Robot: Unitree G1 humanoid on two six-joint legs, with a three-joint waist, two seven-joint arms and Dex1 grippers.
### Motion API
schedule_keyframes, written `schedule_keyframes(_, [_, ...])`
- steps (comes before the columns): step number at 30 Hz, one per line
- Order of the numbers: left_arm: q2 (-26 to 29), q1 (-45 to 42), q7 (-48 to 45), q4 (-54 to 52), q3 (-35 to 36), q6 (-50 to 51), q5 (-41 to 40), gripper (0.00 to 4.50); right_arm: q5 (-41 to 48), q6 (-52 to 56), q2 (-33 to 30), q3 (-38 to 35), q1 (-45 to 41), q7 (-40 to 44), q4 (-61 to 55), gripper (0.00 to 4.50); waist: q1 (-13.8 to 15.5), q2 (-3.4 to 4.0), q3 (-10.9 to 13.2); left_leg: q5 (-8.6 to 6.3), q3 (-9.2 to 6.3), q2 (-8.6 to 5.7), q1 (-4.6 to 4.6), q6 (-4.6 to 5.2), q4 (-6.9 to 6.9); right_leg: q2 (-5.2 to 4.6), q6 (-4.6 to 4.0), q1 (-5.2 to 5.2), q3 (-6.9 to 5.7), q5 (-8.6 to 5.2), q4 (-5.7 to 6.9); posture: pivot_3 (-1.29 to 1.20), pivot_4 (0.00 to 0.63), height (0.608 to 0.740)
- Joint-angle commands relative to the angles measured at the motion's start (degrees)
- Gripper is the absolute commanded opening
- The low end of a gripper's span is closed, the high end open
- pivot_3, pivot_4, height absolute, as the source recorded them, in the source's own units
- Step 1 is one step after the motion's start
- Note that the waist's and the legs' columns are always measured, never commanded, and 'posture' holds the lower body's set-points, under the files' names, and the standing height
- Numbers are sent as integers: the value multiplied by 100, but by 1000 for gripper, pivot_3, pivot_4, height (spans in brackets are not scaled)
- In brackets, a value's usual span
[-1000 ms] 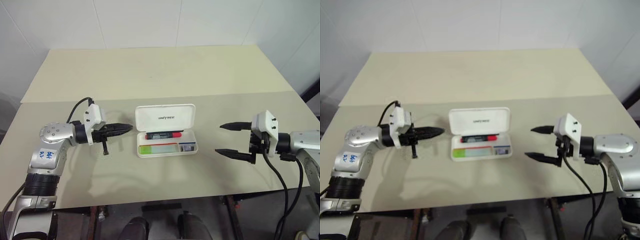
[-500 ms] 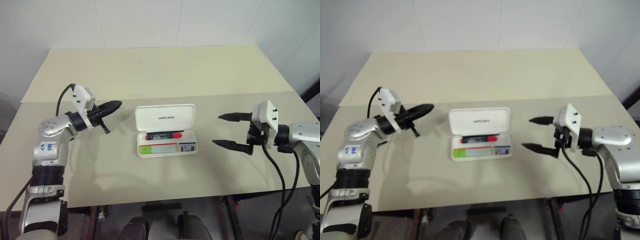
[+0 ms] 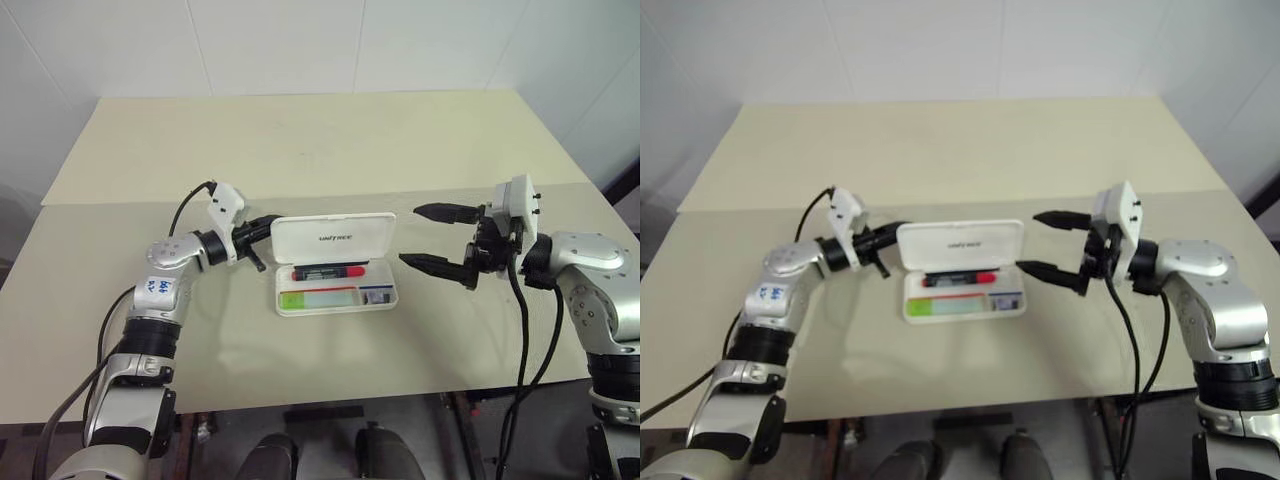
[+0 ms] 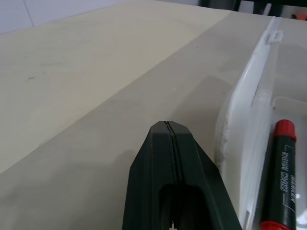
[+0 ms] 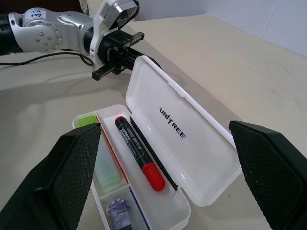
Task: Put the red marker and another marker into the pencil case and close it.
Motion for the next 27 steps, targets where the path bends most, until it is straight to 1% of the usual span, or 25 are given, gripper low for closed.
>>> schedule_keyframes(1, [108, -30, -380, -312, 72, -90, -189, 17, 142, 57, -87, -171, 36, -30, -279, 4500, 0, 0, 0, 0, 1, -1, -1, 0, 0, -2, 0, 0, -3, 0, 0, 0, 150, 740])
schedule_keyframes(6, [471, 119, -1181, -553, 71, -252, -327, 17, 149, 120, -156, -220, 162, -69, -387, 4500, -8, 0, 0, 0, 1, -3, -4, 0, 0, -7, 0, 0, -14, 0, -2, 0, 150, 740])
schedule_keyframes(13, [875, 184, -1896, -633, -271, -712, -7, 17, 173, 173, -134, -261, 303, -184, -542, 4500, 13, 1, 0, 0, 0, -2, -4, 0, -4, -7, 0, 7, -15, 0, -4, 0, 150, 740])
schedule_keyframes(15, [907, 149, -2048, -671, -408, -806, 65, 17, 176, 182, -89, -253, 344, -260, -595, 4500, 17, 1, 0, 0, -1, -4, -4, 0, -2, -8, -1, 10, -14, 1, -5, 0, 150, 740])
schedule_keyframes(23, [713, 193, -2200, -961, -898, -858, 240, 17, 265, 274, -41, -261, 494, -529, -822, 4500, 2, 1, 0, 0, -2, -5, -5, 2, -2, -7, -3, 8, -15, 2, -4, 0, 150, 740])
schedule_keyframes(27, [714, 327, -2243, -1042, -1263, -914, 507, 17, 302, 327, -21, -271, 543, -684, -900, 4500, -3, 1, 0, 0, -1, -4, -3, 2, -3, -6, -3, 8, -15, 2, -4, 0, 150, 740])
